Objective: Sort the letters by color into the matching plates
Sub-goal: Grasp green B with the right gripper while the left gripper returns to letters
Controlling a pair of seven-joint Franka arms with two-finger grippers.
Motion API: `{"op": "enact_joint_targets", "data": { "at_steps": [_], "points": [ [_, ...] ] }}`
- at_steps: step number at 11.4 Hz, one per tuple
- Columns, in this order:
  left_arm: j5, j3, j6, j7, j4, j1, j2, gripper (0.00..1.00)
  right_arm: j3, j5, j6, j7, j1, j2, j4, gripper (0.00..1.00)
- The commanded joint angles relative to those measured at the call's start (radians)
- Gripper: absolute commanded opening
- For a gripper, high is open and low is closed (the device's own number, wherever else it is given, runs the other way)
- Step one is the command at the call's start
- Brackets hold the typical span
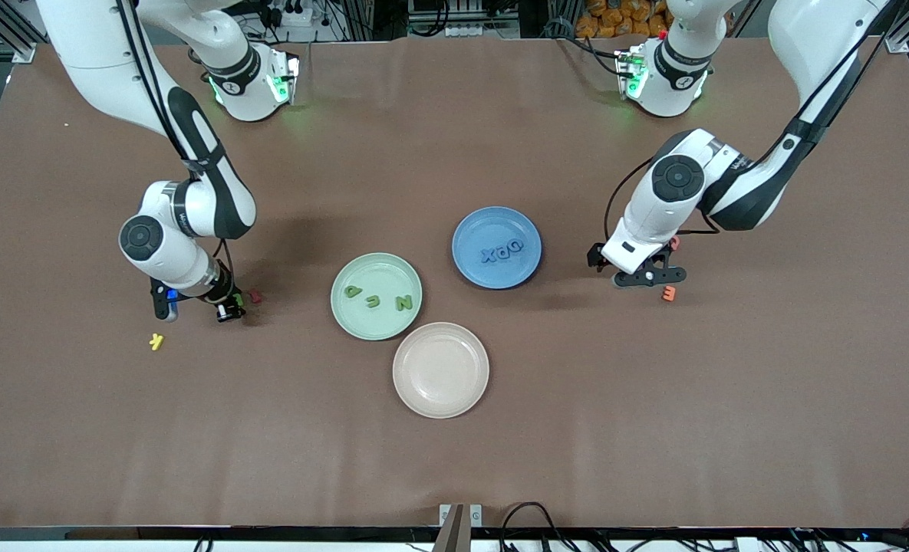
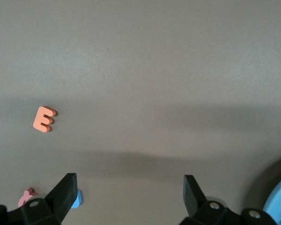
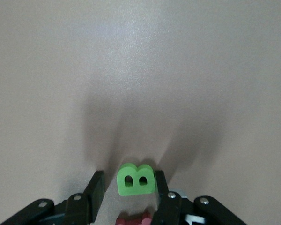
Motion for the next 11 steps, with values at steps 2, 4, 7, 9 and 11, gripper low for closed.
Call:
{"op": "enact_joint_targets", "data": {
  "at_steps": [2, 4, 7, 9, 11],
  "points": [
    [0.006, -0.026, 0.046, -0.006, -0.038, 0.047, -0.013, 1.00, -0.001, 0.007, 0.006, -0.004, 0.003, 0.000, -0.009, 0.35],
    [0.006, -0.026, 0.066, -0.006, -0.047, 0.050, -0.013, 1.00, -0.001, 0.007, 0.006, -0.004, 0.003, -0.001, -0.009, 0.33],
    [0.006, -0.026, 0.066, -0.006, -0.047, 0.050, -0.013, 1.00, -0.001, 0.007, 0.006, -0.006, 0.003, -0.001, -0.007, 0.31],
    [0.006, -0.025, 0.066, -0.004, -0.047, 0.050, -0.013, 1.00, -0.001, 0.006, 0.000, -0.055, 0.001, -0.004, -0.006, 0.27],
    [0.009, -0.025, 0.066, 0.009, -0.050, 0.065, -0.013, 1.00, -0.001, 0.007, -0.026, -0.136, -0.006, -0.012, 0.003, 0.27]
  ]
}}
